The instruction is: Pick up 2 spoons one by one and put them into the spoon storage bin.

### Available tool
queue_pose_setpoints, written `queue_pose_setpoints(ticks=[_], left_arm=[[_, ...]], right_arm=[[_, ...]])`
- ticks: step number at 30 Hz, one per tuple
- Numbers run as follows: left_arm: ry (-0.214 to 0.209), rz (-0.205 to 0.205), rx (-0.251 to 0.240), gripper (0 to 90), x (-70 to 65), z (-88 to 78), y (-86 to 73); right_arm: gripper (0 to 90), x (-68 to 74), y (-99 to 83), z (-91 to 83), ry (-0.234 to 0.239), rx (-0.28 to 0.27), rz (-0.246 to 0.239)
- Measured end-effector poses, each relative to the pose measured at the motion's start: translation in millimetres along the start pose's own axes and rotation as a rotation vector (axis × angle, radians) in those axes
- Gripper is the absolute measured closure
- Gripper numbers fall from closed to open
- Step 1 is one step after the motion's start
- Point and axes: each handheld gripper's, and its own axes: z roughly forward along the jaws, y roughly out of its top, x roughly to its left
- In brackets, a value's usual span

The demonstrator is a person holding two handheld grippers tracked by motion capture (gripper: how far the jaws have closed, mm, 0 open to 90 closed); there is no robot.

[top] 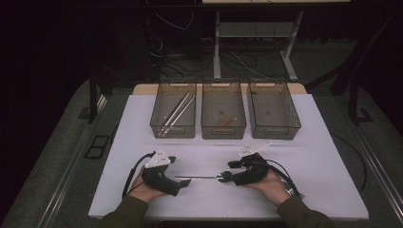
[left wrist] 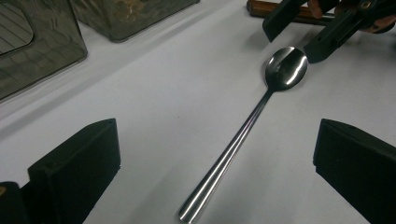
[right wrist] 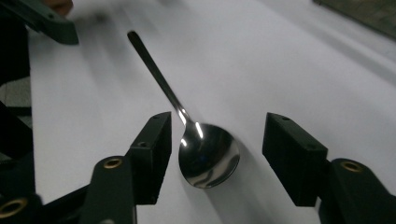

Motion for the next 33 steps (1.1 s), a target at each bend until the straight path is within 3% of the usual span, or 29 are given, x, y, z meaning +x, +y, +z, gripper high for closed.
queue_pose_setpoints(ticks=[7, 19, 28, 33], left_arm=[[-0.001, -0.003, 0.0, 0.0, -0.1, 0.0, 0.1], [0.006, 0.001, -0.005, 0.0, -0.9, -0.8, 0.7], [0.01, 0.0, -0.011, 0.0, -0.6, -2.1, 1.2], [0.009, 0.001, -0.012, 0.0, -0.7, -2.4, 1.4]], right_arm=[[54.9, 0.5, -4.6, 7.1, -0.008, 0.044, -0.006], [69.0, 5.5, -7.4, 7.6, -0.03, 0.071, -0.072], [77.1, 2.3, -8.5, 3.5, 0.011, 0.093, -0.041], [85.4, -0.4, -7.8, -0.7, 0.06, 0.088, -0.018]])
